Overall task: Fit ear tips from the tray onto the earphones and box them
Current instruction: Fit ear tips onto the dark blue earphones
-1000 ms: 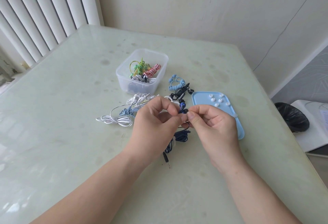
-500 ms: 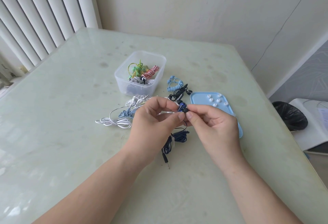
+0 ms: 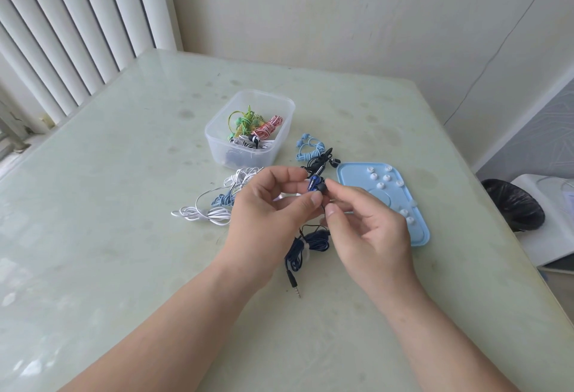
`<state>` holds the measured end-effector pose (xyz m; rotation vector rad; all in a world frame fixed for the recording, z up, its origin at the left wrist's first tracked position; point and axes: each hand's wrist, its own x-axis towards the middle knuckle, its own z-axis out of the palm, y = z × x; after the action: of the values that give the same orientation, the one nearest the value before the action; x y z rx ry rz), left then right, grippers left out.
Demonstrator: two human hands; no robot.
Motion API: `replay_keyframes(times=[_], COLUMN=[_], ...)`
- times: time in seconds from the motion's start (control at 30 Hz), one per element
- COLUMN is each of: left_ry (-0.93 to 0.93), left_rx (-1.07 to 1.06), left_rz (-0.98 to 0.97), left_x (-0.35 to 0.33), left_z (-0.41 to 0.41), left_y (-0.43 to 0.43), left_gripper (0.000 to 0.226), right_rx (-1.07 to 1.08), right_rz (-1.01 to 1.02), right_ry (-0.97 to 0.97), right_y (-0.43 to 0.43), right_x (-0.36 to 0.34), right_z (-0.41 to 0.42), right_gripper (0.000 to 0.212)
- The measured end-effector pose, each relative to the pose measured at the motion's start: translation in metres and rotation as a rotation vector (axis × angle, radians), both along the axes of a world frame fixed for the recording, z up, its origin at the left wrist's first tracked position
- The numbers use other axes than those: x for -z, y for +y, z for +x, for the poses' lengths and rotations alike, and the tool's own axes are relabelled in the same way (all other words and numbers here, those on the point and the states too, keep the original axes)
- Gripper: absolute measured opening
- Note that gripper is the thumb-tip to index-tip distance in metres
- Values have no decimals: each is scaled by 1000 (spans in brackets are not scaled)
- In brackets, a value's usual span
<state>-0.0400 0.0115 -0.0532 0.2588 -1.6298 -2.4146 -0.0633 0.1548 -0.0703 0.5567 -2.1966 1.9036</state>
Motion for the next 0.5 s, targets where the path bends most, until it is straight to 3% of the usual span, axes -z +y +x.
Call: replay_keyframes(times=[0.5], left_ry=[-13], left_rx=[-8], left_rz=[-42], left_x=[1], left_z=[0], left_y=[1], left_gripper=[29], right_rx=[8], right_rz=[30], right_ry=[-17], right_y=[3], right_x=[1], right_z=[-3], right_gripper=[28])
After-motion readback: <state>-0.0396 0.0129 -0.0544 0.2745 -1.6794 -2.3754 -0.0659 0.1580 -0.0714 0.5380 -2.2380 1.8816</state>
